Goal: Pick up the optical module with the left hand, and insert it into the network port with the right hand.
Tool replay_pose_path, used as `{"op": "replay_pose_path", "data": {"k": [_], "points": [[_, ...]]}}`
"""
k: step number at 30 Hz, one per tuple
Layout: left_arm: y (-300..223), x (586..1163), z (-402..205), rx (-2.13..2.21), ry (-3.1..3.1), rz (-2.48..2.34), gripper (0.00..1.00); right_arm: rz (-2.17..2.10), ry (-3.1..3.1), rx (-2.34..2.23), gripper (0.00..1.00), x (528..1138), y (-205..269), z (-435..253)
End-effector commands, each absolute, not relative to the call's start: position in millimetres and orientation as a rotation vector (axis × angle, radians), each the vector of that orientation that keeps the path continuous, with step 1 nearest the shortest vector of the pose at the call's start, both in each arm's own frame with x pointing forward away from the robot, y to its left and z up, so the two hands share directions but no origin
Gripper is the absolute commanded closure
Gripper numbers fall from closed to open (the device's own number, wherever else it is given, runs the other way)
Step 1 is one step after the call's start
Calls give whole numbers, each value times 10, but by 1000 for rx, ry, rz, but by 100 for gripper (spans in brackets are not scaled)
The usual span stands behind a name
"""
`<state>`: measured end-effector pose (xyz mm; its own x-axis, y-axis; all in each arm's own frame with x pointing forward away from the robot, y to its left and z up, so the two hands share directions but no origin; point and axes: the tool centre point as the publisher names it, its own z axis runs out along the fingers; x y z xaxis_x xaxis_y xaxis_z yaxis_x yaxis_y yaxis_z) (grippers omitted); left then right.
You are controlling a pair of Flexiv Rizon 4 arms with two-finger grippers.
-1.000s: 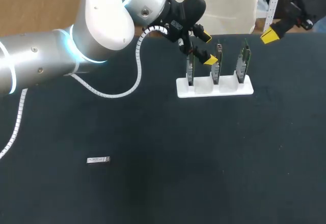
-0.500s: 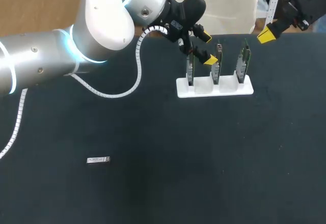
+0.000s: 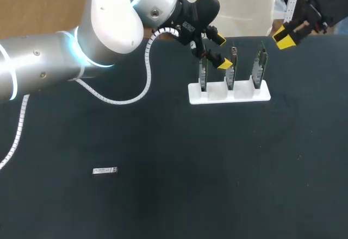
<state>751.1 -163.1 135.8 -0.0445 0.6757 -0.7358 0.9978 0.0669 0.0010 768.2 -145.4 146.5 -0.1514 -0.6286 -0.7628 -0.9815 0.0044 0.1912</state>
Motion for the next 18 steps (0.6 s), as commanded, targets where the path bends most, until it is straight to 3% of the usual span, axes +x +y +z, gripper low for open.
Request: {"op": "replay_pose_path", "data": {"k": [1,12,18], "points": [[-1641,7525,1361,1669,1785,-729,0,984,1820,-1648,0,7644,-1449,1467],[-1599,7562,1588,1668,1729,-701,0,984,1820,-1648,0,7644,-1449,1467],[-1389,7641,2104,1613,1619,-599,0,984,1820,-1648,0,7644,-1449,1467]]}}
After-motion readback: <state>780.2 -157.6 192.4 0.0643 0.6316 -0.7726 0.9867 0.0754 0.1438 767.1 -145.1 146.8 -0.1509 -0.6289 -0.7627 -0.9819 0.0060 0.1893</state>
